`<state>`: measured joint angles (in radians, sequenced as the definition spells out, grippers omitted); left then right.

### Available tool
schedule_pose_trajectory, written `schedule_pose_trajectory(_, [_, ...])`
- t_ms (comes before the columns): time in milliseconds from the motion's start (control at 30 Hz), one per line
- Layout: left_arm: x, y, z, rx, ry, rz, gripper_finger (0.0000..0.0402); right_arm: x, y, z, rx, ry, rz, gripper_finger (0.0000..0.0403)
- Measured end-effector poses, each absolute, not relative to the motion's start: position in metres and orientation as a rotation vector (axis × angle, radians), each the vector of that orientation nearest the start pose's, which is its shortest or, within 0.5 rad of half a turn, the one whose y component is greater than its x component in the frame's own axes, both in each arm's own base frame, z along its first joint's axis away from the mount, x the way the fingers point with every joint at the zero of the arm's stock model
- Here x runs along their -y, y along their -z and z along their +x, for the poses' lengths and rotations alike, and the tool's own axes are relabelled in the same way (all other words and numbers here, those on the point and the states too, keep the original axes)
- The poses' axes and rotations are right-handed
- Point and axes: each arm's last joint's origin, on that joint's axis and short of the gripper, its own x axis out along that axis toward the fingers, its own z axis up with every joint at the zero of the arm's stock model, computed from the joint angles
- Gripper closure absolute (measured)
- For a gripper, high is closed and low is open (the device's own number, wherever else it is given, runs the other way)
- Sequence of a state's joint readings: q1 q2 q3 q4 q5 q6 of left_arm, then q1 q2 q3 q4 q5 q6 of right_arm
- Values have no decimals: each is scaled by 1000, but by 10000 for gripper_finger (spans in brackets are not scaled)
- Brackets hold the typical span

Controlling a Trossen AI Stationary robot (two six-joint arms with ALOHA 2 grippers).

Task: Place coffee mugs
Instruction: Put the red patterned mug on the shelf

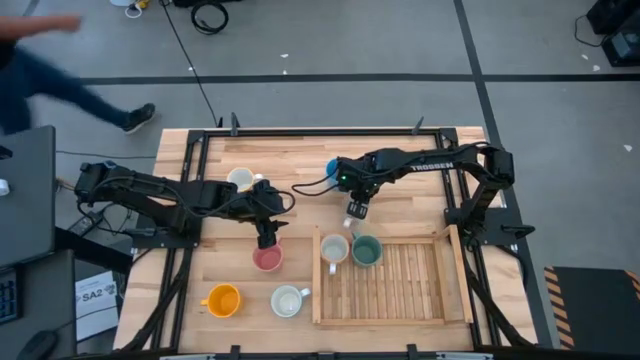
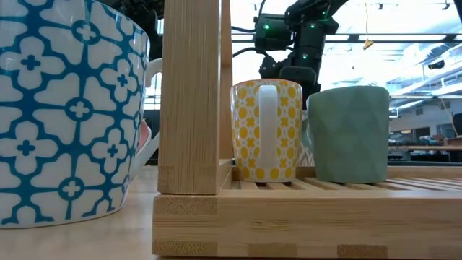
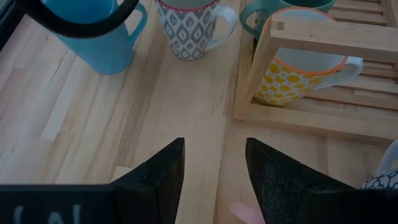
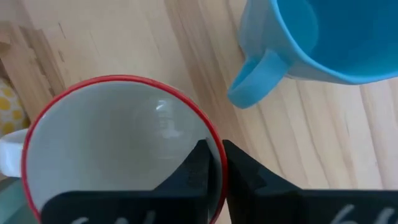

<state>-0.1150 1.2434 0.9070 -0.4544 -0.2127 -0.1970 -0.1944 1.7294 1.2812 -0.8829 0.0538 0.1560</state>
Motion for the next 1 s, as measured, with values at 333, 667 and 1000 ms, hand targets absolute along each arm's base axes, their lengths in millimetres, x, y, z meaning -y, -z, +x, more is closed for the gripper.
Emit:
schedule_pose_trajectory(333, [23, -261, 253, -767, -168, -58, 225, 65, -219, 324, -1315, 314, 224, 372])
schedule_pose_trajectory(667, [23, -261, 253, -767, -169, -58, 225, 63, -242, 313, -1254, 320, 218, 375])
schedule_pose_trajectory(1000, [23, -261, 253, -767, -169, -58, 225, 55, -294, 290, -1112, 319, 243, 375])
